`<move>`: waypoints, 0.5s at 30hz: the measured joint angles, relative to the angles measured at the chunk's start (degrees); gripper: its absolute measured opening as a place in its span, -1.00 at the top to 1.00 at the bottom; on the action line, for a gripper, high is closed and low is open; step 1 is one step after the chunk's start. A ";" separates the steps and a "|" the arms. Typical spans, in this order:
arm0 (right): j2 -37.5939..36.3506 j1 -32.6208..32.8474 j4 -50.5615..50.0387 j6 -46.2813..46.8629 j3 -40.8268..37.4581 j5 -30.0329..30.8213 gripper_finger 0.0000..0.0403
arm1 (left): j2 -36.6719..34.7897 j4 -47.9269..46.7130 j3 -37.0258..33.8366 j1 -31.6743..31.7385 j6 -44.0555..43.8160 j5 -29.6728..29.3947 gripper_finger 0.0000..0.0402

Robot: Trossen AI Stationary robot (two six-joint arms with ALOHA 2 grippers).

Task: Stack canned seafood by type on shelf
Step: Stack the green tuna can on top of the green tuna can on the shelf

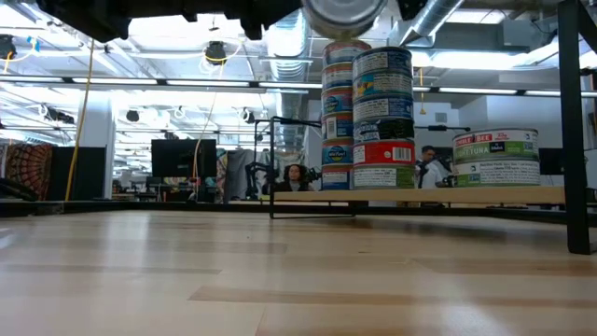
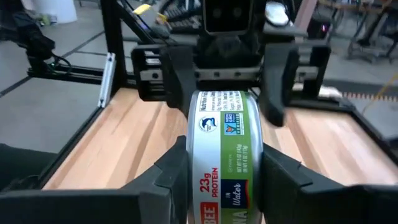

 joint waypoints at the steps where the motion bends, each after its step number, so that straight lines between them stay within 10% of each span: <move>1: -0.03 -0.06 -0.51 0.83 0.00 0.02 0.18 | -0.01 -0.23 0.00 0.02 0.70 -0.79 -0.29; 7: -3.59 -0.78 -12.64 10.25 1.68 -1.72 0.18 | -2.25 -9.54 0.02 -1.05 4.08 -3.85 -0.72; 15: -9.38 -3.03 -36.26 22.88 5.99 -10.85 0.16 | -3.52 -19.86 -0.45 -4.84 -1.26 -5.14 -0.72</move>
